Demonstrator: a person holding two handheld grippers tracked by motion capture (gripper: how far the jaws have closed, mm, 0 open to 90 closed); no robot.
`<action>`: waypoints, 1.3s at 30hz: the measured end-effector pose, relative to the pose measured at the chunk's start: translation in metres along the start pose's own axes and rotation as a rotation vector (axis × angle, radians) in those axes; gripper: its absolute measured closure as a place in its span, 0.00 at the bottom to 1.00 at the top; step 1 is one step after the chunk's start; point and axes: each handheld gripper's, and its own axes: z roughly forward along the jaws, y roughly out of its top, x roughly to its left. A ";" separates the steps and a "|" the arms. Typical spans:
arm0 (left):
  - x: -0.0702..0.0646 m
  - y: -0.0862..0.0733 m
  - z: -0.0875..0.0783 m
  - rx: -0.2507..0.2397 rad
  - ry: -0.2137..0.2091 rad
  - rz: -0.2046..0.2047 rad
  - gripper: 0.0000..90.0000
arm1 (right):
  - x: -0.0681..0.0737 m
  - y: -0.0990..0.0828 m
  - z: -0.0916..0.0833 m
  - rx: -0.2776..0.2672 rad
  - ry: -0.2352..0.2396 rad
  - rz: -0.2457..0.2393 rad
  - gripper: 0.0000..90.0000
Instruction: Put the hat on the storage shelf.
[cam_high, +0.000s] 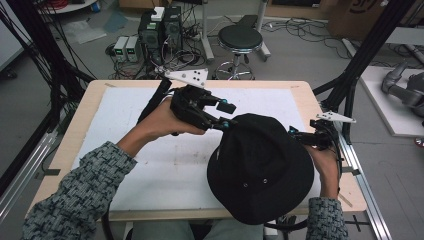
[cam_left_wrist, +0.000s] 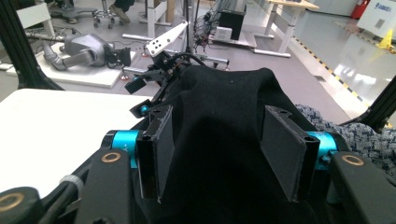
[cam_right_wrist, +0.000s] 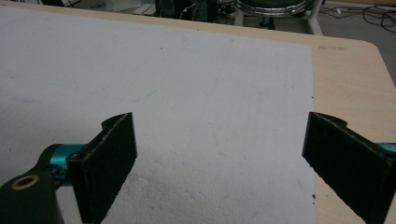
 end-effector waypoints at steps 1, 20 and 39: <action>0.000 0.000 -0.003 0.001 0.013 0.005 0.49 | 0.000 0.000 0.000 -0.002 0.001 0.001 0.11; -0.001 -0.025 -0.084 -0.044 0.288 0.005 0.46 | 0.002 0.002 0.006 0.003 0.013 -0.005 0.11; -0.004 -0.092 -0.146 -0.019 0.606 -0.048 0.44 | 0.005 0.003 0.011 0.007 0.024 -0.013 0.11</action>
